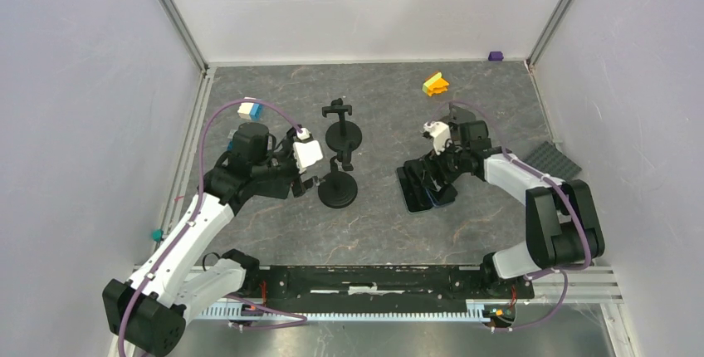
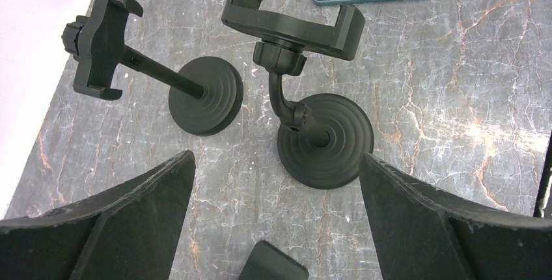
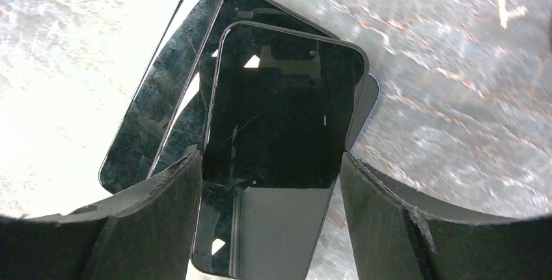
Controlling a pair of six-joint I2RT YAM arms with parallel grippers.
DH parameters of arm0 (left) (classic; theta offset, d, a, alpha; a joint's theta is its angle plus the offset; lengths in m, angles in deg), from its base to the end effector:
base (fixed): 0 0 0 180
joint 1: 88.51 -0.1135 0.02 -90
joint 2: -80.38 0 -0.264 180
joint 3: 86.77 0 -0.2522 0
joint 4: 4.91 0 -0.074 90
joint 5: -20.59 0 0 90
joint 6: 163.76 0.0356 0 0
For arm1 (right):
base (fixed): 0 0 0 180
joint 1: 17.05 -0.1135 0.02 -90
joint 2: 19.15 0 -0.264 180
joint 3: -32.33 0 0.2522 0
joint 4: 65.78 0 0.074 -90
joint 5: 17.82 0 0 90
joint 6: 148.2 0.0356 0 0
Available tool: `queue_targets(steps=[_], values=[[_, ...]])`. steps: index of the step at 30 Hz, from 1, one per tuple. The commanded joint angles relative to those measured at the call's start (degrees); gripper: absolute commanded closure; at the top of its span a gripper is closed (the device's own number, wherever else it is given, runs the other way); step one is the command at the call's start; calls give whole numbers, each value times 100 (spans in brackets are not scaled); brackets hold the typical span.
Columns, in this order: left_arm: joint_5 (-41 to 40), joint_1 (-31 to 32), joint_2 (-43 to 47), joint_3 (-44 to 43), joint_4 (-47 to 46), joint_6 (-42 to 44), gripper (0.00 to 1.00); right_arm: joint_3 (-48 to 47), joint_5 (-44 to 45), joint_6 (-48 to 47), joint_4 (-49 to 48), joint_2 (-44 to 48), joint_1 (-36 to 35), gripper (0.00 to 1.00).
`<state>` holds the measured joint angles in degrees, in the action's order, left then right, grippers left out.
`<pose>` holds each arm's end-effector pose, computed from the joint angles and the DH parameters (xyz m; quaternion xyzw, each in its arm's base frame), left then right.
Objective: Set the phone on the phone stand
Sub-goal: Adjust the phone at the center of the board.
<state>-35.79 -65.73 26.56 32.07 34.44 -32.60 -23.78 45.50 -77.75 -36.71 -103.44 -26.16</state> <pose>0.1788 -0.0965 0.3039 0.5622 0.6361 -0.1756 0.4985 0.2673 0.0591 0.1681 -0.2941 0.8884 0.1955 0.2933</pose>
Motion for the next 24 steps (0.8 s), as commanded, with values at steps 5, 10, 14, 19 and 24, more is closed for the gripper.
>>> queue_targets(steps=[5,10,14,19,24], values=[[171,-17,93,42,-193,-257,0,-326,431,-293,218,-28,-838,59],[162,-13,68,41,-207,-262,0,-417,477,-437,334,-35,-1161,60],[160,-12,72,46,-221,-265,0,-419,475,-547,362,-64,-1466,61],[130,-11,98,46,-220,-284,0,-595,626,-685,504,-237,-1916,61],[83,-13,211,90,-205,-299,0,-691,952,-776,563,-441,-2194,62]])
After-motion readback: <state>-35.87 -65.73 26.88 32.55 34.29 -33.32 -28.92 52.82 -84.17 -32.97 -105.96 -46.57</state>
